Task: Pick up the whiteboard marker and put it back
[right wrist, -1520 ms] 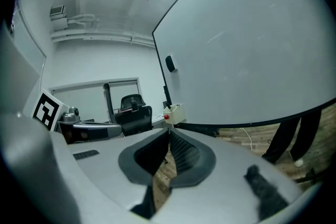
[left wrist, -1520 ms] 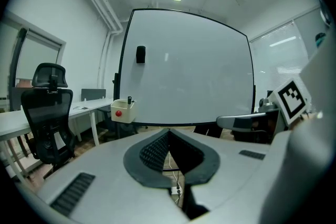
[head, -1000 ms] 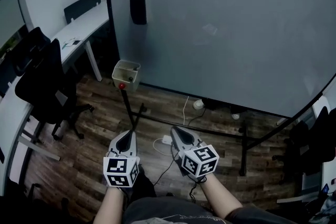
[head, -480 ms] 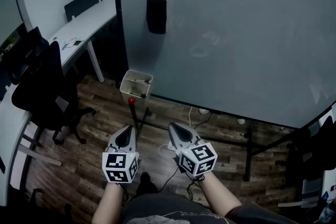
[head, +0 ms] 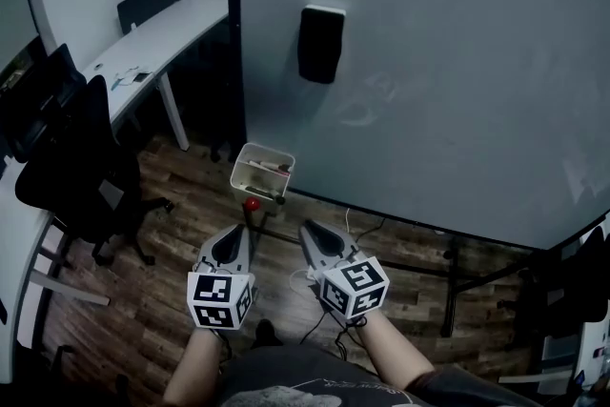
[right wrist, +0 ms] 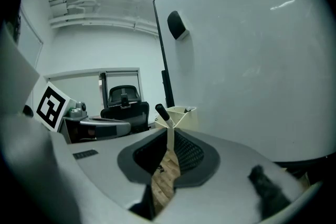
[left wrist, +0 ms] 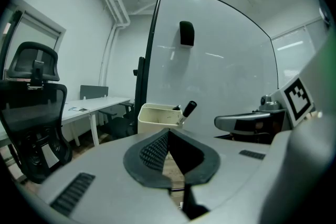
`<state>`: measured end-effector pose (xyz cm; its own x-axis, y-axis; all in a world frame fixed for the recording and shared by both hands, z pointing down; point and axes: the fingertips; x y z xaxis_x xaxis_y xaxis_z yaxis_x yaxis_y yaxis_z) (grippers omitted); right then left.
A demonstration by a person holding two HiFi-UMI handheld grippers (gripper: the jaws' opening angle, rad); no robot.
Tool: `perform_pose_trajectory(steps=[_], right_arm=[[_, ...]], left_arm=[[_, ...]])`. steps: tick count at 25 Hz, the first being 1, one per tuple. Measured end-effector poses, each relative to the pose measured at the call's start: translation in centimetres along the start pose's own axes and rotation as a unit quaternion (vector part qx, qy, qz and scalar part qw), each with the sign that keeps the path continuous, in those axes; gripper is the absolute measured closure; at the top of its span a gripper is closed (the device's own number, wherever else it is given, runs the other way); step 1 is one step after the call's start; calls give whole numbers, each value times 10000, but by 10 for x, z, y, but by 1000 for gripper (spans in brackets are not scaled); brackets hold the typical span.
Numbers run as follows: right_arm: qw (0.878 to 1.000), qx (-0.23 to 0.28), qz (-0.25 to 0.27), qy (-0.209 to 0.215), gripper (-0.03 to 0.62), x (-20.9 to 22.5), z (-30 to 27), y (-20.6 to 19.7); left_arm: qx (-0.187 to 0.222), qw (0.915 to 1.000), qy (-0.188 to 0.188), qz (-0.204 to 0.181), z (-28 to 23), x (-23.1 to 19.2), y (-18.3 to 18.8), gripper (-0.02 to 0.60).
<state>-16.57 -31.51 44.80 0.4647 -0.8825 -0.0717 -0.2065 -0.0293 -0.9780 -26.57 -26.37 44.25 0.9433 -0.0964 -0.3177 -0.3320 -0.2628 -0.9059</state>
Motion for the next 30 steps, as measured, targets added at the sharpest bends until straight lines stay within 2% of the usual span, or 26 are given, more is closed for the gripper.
perform_pose_trajectory(steps=[5,9,14,17,23,30], right_arm=[[9999,27,2,160,561,-6,-22,4],[9999,37,54,155,496,-8,-35,7],[9982,45,595,74,465,-11,-48,14],[9964,149,837,-12,462,-15,-56,24],[9962,69,856,-171,464,-15,-68,24],[9954,71,772,-566,472,-9,-76,24]], left_arm=[[18,10000,-59,31,-12,-14,9,568],[12,9999,-109,46,-21,-24,12,568],[-8,9998,-221,11,-28,-29,17,568],[2,9997,-244,17,-31,-35,20,569],[-5,9994,-336,-13,-34,-45,25,569],[-117,9986,-504,-90,-37,-52,23,569]])
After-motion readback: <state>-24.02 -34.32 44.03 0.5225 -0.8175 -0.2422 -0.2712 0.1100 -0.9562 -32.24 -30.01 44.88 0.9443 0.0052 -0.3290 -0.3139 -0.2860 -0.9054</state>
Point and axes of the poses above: the fingertips, and each gripper's own axes: z backward along the fingers, x to its right, y out of its top, and after that the axes turned 15 degrees about z, right-handed
